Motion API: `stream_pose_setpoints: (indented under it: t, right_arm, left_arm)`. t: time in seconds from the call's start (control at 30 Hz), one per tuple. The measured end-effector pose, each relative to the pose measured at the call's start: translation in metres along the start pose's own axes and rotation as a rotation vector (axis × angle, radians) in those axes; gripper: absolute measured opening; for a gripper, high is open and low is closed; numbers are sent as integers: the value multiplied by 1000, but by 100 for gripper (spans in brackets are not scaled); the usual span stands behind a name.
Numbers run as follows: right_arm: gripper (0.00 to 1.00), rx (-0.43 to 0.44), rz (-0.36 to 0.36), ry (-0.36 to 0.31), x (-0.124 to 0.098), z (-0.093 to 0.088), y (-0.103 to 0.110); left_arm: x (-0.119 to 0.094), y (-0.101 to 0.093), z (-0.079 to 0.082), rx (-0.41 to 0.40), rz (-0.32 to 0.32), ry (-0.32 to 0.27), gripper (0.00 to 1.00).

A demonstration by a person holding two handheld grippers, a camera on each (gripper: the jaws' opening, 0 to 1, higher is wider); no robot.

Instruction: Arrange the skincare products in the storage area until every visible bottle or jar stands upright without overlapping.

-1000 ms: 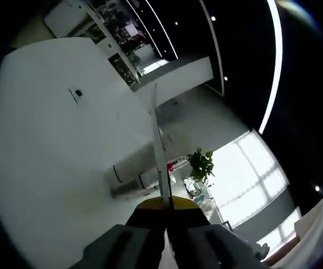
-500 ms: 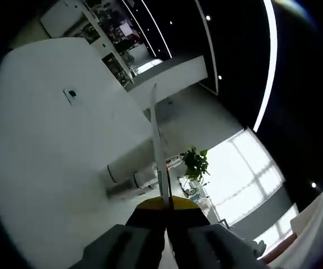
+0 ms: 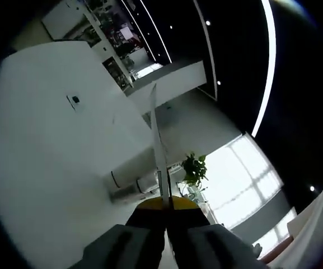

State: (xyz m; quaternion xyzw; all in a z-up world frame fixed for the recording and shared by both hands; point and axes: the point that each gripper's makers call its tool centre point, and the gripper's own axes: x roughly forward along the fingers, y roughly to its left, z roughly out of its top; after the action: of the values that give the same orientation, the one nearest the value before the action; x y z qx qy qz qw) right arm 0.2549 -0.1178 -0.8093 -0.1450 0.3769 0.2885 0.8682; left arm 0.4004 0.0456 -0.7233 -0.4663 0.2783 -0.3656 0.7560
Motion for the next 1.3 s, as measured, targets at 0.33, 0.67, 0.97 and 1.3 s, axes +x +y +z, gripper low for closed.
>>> stream_pose_setpoints:
  t: [0.33, 0.67, 0.97, 1.3]
  right_arm:
    - [55, -5, 2, 16, 1, -3, 0]
    - [54, -3, -2, 25, 1, -5, -1]
    - [54, 0, -6, 32, 2, -7, -3]
    - [54, -2, -4, 55, 2, -11, -3]
  left_arm:
    - [4, 40, -11, -56, 108, 70, 1]
    - [17, 66, -16, -102, 171, 106, 1]
    - [22, 89, -19, -107, 219, 162, 1]
    - [35, 111, -28, -41, 303, 303, 2]
